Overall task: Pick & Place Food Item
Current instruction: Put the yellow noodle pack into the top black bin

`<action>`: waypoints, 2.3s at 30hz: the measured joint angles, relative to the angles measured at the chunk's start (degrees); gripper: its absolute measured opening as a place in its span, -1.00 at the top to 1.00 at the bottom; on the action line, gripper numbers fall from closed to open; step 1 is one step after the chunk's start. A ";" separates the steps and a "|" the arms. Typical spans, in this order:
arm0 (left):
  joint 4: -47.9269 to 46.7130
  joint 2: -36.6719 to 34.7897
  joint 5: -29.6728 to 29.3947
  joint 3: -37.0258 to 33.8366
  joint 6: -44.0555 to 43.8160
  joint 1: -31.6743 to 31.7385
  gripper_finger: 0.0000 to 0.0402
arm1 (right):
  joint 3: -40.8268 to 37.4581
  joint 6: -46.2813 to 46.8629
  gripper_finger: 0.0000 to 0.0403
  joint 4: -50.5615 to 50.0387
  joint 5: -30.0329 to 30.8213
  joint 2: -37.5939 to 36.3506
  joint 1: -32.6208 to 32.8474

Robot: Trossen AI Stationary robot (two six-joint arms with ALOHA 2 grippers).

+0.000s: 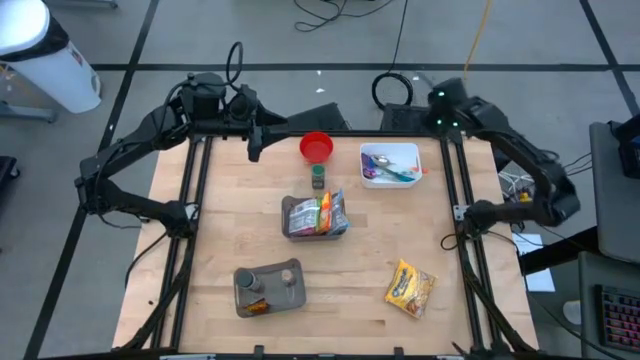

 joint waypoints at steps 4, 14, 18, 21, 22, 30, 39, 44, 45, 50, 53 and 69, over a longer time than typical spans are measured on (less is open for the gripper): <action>0.00 0.00 0.00 0.00 0.00 0.02 -0.14 | 0.00 4.06 0.02 13.45 -9.45 -5.83 2.68; 0.02 0.00 -0.02 0.00 -0.02 0.02 -0.14 | 0.09 4.92 0.03 49.53 -14.54 -8.40 20.60; 0.02 0.00 -0.02 0.00 -0.02 0.02 -0.14 | 0.09 1.49 0.05 49.53 -14.53 -7.15 26.97; 0.02 0.00 -0.02 0.00 -0.04 0.02 -0.14 | 0.09 1.12 0.05 46.70 -14.56 -6.42 30.35; 0.02 0.00 -0.02 0.00 -0.04 0.02 -0.14 | 0.09 1.16 0.05 45.51 -14.56 -6.28 31.30; 0.02 0.00 -0.02 0.00 -0.04 0.02 -0.14 | 0.07 0.35 0.07 38.57 -18.49 -6.30 37.20; 0.02 0.00 -0.02 0.00 -0.04 0.02 -0.14 | 0.07 0.03 0.07 39.05 -24.09 -6.33 40.57; 0.02 0.00 -0.02 0.00 -0.02 0.02 -0.14 | 0.07 0.30 0.08 38.96 -28.35 -6.61 41.18; 0.02 0.00 -0.02 0.00 -0.04 0.02 -0.14 | 0.07 0.78 0.08 39.09 -29.28 -6.80 41.15; 0.01 0.00 -0.02 0.00 -0.02 0.00 -0.14 | 0.07 2.04 0.09 39.04 -32.46 -6.95 41.15; 0.02 0.00 -0.02 0.00 -0.02 0.00 -0.14 | 0.07 1.44 0.09 39.06 -32.46 -6.94 41.15; 0.04 0.00 -0.02 0.00 -0.02 0.00 -0.14 | 0.04 4.60 0.10 39.49 -16.29 -6.04 41.11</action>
